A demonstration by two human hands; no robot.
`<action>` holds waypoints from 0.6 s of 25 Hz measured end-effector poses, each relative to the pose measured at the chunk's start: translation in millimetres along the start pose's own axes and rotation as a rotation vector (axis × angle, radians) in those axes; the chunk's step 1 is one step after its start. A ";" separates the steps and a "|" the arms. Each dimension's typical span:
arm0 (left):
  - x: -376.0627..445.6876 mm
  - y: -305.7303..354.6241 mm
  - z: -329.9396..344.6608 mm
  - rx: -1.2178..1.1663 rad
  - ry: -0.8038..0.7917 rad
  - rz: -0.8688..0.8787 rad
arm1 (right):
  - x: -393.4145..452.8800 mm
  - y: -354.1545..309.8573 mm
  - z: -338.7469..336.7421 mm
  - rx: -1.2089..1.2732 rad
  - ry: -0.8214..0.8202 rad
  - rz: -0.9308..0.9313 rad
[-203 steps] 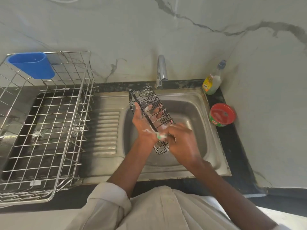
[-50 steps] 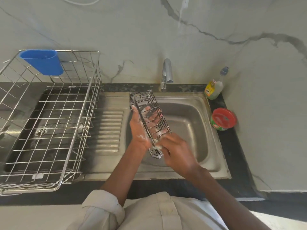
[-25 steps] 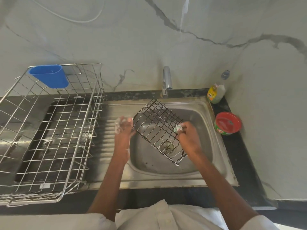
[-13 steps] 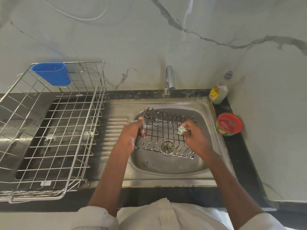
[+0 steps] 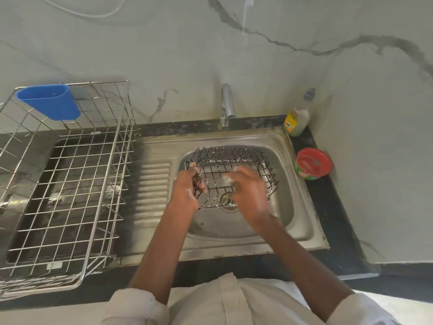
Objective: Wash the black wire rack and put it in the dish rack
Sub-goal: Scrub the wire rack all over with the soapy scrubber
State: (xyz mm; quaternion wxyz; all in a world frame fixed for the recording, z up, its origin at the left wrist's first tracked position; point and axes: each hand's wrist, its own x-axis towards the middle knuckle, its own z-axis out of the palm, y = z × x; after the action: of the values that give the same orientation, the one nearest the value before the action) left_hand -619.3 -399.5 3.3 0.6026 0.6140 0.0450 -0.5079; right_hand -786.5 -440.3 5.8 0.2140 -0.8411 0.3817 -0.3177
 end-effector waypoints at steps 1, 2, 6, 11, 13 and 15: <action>0.0 -1.6 -1.7 -0.009 -0.003 0.007 | -0.5 12.1 -8.0 -0.021 0.031 0.136; -2.1 -2.1 -0.7 -0.017 -0.001 0.014 | 0.2 19.9 -12.0 -0.039 0.054 0.258; -6.9 -2.0 5.8 -0.011 0.028 0.032 | 3.3 -21.6 10.1 -0.014 -0.030 0.197; -1.0 -6.1 -5.9 -0.050 0.040 0.006 | -0.5 -12.7 -2.3 -0.003 -0.051 0.078; -2.4 -4.7 -8.0 -0.045 0.044 0.021 | -0.8 4.2 -15.8 -0.145 -0.084 0.300; -2.9 -4.5 -7.2 -0.033 0.042 0.026 | -2.1 8.3 -20.9 -0.150 -0.139 0.403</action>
State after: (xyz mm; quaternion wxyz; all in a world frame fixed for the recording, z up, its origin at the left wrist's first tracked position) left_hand -619.6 -391.0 0.4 0.6181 0.6150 0.0579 -0.4862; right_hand -806.4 -446.3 14.8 0.2356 -0.7813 0.5491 -0.1805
